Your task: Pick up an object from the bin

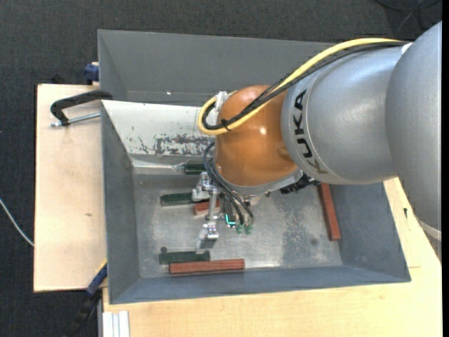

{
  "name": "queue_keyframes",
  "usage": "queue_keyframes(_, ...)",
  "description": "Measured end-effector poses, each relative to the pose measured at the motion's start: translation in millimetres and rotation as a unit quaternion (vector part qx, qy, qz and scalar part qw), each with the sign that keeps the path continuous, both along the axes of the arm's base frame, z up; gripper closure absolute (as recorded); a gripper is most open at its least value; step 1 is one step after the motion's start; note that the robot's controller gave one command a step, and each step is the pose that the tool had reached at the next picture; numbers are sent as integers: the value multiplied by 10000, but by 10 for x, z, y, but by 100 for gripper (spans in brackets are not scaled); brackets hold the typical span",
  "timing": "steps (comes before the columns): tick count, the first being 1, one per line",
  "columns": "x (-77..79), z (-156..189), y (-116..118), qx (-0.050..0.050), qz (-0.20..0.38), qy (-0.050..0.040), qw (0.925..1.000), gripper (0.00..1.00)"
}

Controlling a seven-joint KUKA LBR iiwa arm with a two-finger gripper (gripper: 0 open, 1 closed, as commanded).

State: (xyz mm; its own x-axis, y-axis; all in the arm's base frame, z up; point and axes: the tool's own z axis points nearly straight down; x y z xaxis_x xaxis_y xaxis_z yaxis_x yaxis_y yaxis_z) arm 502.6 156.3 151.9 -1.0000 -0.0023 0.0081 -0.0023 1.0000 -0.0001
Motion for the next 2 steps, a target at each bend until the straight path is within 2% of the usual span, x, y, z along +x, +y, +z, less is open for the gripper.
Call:
queue_keyframes(1,16,38,-10,5,-11,-33,10000,0)
queue_keyframes(2,-42,-409,-27,13,317,-67,9995,0)
